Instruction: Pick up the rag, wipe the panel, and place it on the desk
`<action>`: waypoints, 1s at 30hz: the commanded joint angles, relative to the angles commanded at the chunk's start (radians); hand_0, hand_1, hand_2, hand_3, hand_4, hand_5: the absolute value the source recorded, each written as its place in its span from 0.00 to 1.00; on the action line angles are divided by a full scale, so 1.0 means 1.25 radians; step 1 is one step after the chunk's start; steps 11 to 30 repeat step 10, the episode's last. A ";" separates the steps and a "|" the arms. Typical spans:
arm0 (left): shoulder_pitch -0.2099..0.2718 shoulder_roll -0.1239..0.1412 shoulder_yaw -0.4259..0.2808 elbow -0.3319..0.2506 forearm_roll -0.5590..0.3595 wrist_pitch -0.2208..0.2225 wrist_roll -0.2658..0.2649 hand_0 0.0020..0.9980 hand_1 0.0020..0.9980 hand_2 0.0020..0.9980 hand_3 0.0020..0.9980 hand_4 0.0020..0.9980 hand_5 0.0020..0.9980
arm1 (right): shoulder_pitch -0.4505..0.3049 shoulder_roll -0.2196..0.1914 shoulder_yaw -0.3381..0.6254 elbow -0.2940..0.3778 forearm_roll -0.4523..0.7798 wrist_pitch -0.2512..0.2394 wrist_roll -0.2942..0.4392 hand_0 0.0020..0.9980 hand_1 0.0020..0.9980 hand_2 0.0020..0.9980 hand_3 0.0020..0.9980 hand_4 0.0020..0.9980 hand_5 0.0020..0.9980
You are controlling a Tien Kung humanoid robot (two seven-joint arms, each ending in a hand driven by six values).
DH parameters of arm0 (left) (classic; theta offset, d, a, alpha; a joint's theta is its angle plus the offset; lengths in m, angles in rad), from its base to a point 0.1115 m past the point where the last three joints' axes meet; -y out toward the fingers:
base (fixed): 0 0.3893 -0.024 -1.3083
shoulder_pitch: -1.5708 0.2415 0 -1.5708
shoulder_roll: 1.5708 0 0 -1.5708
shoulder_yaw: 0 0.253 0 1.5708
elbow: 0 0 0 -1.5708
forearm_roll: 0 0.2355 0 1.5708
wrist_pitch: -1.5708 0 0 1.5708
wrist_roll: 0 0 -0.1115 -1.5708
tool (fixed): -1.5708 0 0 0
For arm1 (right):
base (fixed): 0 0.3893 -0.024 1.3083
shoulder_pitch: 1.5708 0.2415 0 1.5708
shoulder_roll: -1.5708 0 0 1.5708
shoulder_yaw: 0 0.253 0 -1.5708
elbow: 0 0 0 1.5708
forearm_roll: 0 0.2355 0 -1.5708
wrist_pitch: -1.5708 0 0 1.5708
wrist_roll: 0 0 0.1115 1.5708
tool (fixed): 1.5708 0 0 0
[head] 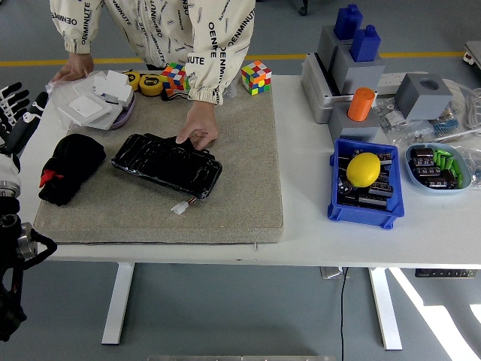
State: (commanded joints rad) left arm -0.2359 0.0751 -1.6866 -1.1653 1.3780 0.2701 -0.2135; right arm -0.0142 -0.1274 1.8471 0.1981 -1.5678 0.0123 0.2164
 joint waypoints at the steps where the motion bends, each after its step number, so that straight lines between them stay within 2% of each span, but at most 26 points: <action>1: 0.000 0.000 0.000 -0.001 0.000 0.000 0.000 0.76 0.76 0.75 0.75 1.00 0.48 | 0.000 0.000 0.000 0.000 0.000 0.000 0.000 0.54 0.56 0.49 0.52 0.90 0.35; 30: 0.000 -0.002 -0.004 -0.003 0.002 -0.003 0.005 0.76 0.76 0.75 0.75 1.00 0.48 | 0.002 0.001 0.004 0.000 -0.002 0.000 -0.003 0.55 0.56 0.49 0.52 0.90 0.35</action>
